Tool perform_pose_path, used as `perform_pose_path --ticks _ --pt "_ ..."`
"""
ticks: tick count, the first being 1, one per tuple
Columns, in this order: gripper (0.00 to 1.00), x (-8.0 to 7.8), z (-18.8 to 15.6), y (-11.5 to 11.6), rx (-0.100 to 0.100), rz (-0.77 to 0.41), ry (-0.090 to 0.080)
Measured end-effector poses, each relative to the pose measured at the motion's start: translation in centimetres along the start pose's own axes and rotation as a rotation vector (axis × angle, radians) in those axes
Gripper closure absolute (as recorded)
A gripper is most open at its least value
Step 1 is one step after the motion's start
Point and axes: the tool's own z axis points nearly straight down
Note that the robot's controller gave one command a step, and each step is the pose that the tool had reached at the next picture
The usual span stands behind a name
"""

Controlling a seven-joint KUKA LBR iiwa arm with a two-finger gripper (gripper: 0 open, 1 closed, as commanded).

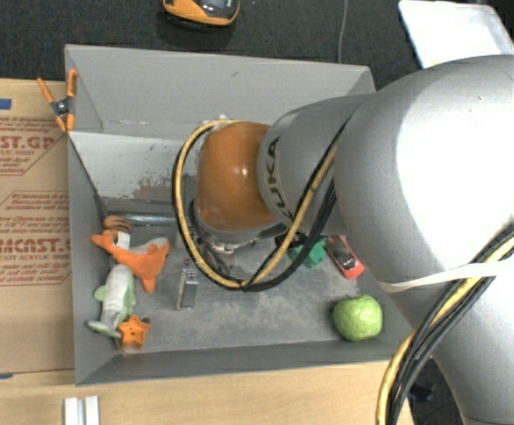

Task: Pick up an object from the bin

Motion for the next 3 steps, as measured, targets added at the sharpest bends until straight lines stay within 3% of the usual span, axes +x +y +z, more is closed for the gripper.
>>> perform_pose_path --ticks 1,2,3 --pt "0.0 -2.0 0.1 3.4 -0.001 -0.243 0.004" --pt "1.0 -1.8 -0.9 7.6 0.001 0.48 0.003" --pt "1.0 -1.8 -0.9 7.6 0.002 0.48 0.003"
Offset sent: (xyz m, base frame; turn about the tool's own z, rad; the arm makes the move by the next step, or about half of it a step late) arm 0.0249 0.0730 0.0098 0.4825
